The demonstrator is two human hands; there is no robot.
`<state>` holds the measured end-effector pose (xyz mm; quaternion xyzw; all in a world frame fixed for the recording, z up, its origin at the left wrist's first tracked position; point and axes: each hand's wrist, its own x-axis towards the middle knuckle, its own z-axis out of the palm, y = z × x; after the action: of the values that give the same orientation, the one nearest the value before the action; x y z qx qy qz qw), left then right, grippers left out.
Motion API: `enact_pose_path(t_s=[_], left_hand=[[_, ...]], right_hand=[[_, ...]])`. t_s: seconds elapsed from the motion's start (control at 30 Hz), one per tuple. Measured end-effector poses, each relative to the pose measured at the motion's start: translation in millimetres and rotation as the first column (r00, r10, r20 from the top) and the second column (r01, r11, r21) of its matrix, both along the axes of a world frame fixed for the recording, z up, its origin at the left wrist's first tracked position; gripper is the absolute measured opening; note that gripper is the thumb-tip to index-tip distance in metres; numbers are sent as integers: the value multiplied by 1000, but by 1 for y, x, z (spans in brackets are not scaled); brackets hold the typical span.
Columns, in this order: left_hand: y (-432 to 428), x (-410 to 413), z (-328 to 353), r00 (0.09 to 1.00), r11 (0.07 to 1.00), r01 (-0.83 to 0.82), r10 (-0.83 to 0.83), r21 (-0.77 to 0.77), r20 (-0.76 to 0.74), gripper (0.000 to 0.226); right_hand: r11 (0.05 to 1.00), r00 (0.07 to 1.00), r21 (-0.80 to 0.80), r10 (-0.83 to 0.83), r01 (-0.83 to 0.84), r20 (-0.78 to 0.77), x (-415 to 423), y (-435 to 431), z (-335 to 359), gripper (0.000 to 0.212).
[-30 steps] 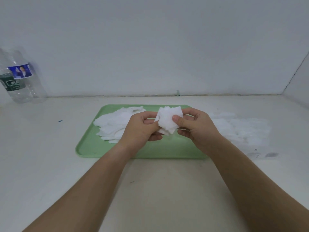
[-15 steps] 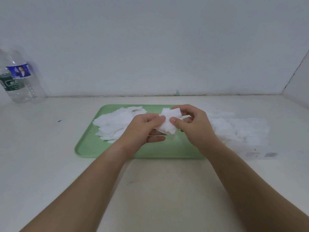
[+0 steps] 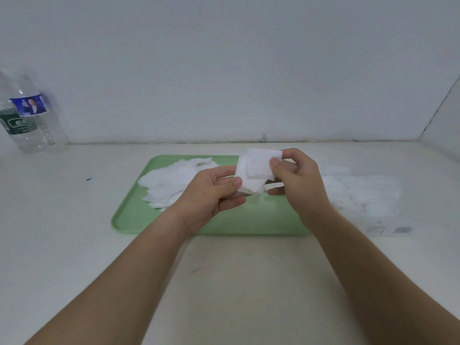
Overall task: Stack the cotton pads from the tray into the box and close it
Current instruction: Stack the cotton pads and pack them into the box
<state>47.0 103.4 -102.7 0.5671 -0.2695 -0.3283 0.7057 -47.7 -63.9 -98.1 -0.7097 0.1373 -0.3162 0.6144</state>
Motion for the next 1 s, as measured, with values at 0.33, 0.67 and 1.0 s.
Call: enact_pose_path(t_s=[0.33, 0.67, 1.0], left_hand=[[2, 1, 3, 987, 987, -119, 106, 108, 117, 23], [2, -7, 5, 977, 992, -18, -10, 128, 215, 27], [-3, -6, 3, 979, 984, -137, 117, 116, 167, 29]], right_hand=[[983, 985, 59, 174, -174, 10, -14, -12, 17, 7], [986, 984, -94, 123, -136, -132, -11, -9, 10, 5], [905, 968, -414, -9, -99, -251, 4, 3, 18, 17]])
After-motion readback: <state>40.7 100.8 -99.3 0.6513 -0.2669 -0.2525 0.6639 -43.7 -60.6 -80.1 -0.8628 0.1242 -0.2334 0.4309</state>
